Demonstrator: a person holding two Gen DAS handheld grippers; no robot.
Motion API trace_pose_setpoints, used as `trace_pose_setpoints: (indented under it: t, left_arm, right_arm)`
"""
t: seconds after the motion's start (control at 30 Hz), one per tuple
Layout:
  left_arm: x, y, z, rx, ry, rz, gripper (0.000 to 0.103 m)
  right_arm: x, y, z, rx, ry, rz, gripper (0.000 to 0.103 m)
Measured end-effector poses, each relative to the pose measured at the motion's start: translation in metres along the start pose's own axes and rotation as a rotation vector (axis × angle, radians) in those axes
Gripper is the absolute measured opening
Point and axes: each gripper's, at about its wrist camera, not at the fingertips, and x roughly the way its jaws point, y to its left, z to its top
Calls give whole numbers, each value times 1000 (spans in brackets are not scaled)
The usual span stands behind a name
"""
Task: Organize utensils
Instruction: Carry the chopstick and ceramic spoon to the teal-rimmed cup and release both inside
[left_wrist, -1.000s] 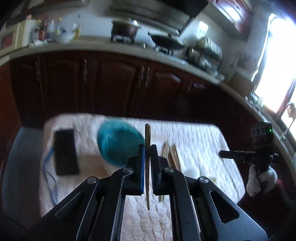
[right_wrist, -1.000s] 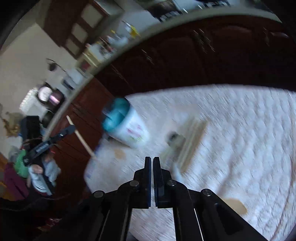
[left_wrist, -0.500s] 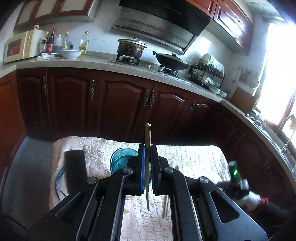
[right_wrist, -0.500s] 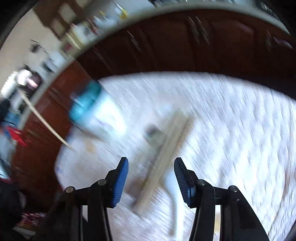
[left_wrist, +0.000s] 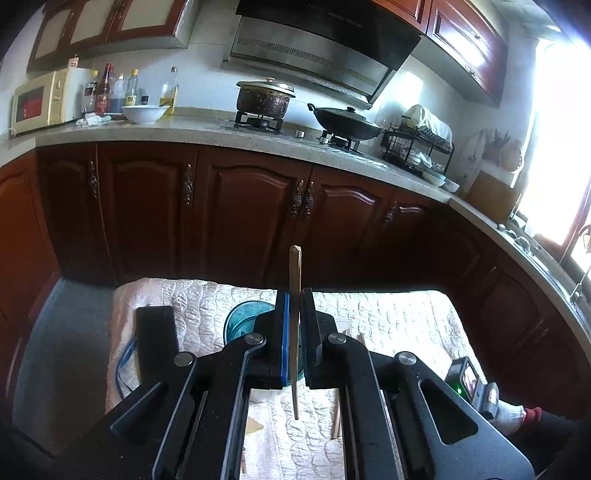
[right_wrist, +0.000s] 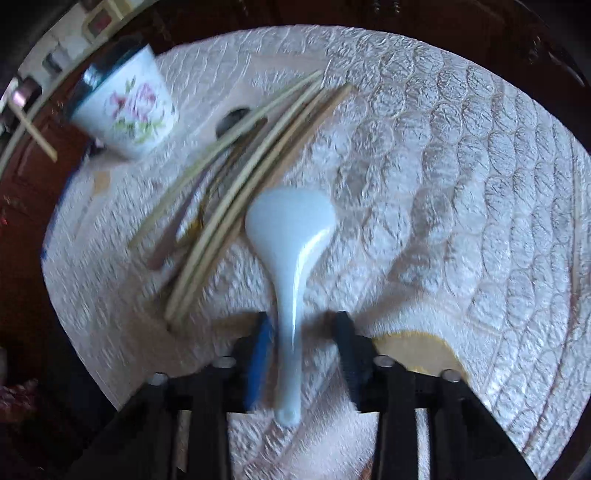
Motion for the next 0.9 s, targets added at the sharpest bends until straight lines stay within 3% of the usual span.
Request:
trace_pose_setpoints:
  t: [0.23,0.3,0.4,0.53,0.73,0.9]
  left_arm:
    - [-2,-2,-3,3,-10,5,4]
    - [-2,-3,-5,0,-7,4,4]
    - [-3,-6,-5,11,-7,9,4]
    - [-9,-5,0,11,-25,20,4]
    - [-10,-2,11,-8,-61,32,4]
    - [-12,-2,22,-18,-100,46,4]
  right_arm:
    - [-14,6,-48,-41,-7,-20,28]
    - [-18,1,-58,-2,-66,-12,13]
    - [-26,-8,-69,35,-109,18,13]
    - [-51,-13,-64,10,-162,-12,13]
    - [-127,-20,-25,31,-366,10,12]
    - [-161,-11,12,59,-503,80,7]
